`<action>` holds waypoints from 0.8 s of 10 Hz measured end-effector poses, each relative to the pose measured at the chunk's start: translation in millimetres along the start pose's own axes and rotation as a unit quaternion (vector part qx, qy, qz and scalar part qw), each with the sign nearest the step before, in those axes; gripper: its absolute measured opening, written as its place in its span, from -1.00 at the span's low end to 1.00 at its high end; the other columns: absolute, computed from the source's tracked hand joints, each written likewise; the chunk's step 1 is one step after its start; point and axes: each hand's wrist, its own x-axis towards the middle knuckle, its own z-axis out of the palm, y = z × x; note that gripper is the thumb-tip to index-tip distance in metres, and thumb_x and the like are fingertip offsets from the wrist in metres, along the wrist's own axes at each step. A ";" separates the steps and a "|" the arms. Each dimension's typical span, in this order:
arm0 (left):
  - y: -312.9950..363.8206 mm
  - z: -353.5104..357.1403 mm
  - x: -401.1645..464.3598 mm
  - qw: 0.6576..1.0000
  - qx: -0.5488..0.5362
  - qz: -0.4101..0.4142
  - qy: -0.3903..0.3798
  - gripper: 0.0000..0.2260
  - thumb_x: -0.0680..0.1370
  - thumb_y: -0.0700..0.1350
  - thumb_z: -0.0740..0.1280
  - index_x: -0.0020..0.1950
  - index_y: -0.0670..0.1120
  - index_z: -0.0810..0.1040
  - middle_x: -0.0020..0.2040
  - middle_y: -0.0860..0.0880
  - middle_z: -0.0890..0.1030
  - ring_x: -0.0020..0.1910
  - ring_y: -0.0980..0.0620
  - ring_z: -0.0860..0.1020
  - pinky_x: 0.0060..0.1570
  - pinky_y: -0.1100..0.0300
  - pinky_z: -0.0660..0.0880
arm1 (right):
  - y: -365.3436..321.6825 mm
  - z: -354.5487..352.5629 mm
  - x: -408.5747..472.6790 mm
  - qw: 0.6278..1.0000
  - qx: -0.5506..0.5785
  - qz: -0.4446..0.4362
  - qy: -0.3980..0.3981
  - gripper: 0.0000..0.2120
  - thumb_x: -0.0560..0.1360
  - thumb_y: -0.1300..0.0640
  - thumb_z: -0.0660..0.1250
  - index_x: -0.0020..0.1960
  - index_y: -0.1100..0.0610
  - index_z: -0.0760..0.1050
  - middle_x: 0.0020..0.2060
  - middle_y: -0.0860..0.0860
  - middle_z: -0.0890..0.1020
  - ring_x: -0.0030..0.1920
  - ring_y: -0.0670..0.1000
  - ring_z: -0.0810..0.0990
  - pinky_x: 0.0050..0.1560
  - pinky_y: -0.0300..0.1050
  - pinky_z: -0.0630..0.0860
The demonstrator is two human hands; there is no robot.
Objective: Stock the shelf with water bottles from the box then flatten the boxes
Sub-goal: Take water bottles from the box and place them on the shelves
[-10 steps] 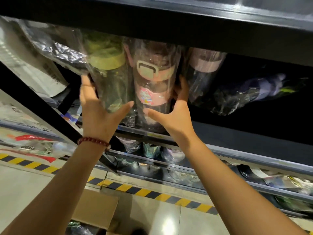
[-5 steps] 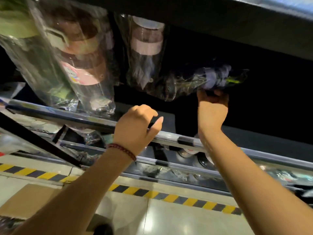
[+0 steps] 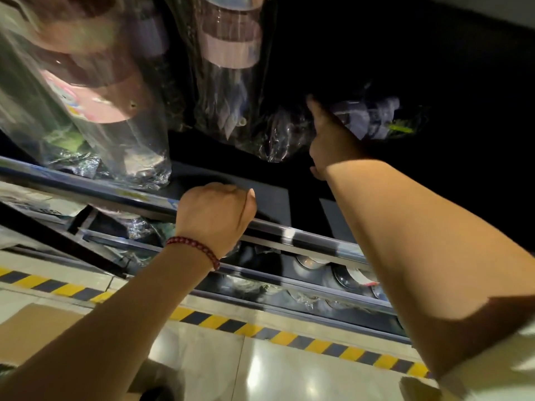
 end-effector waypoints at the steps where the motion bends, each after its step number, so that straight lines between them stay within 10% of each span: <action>1: 0.2 0.9 -0.6 1.000 0.002 0.007 0.012 -0.58 0.51 -0.05 0.07 -0.52 -0.10 0.44 -0.57 -0.05 0.45 -0.57 -0.06 0.44 -0.52 0.23 0.34 | 1.0 4.8 7.2 0.999 0.016 -0.047 0.008 -0.59 0.63 0.05 0.01 0.46 -0.15 0.25 0.35 0.09 0.43 0.26 0.15 0.45 0.13 -0.06 0.37; 3: -0.2 2.7 -1.3 0.999 0.011 0.010 0.038 -0.58 0.51 -0.05 0.08 -0.53 -0.11 0.43 -0.57 -0.05 0.44 -0.57 -0.07 0.43 -0.49 0.26 0.26 | -23.2 -4.5 -10.7 0.991 -0.074 0.078 -0.081 -0.73 0.31 -0.16 0.43 -0.15 0.02 0.55 -0.17 -0.05 0.63 -0.30 -0.06 0.55 -0.33 -0.26 0.37; 4: -0.6 2.0 -1.8 0.999 0.015 0.010 0.040 -0.58 0.51 -0.05 0.08 -0.53 -0.10 0.41 -0.57 -0.05 0.43 -0.57 -0.06 0.43 -0.48 0.27 0.22 | -21.5 -13.3 -9.9 0.987 -0.073 0.069 -0.123 -0.85 0.27 0.07 0.45 -0.32 0.13 0.54 -0.21 0.04 0.66 -0.32 0.02 0.61 -0.18 -0.20 0.58; 6: 0.0 -0.1 -2.6 0.999 0.016 0.009 0.028 -0.58 0.51 -0.06 0.07 -0.54 -0.11 0.41 -0.58 -0.05 0.42 -0.58 -0.06 0.42 -0.50 0.26 0.25 | -15.4 -37.5 -25.4 0.964 -0.205 0.015 -0.170 -0.75 0.39 0.18 0.42 -0.42 0.12 0.45 -0.60 -0.05 0.48 -0.62 -0.16 0.41 -0.62 -0.40 0.27; 8: -0.8 1.5 -3.9 1.000 0.015 0.008 0.020 -0.58 0.52 -0.06 0.07 -0.52 -0.10 0.40 -0.57 -0.06 0.44 -0.56 -0.08 0.43 -0.50 0.22 0.30 | -10.7 -34.5 -35.5 0.875 -0.450 -0.009 -0.178 -0.59 0.33 0.04 0.47 0.02 0.27 0.46 0.01 0.15 0.50 -0.07 0.07 0.54 -0.08 -0.18 0.48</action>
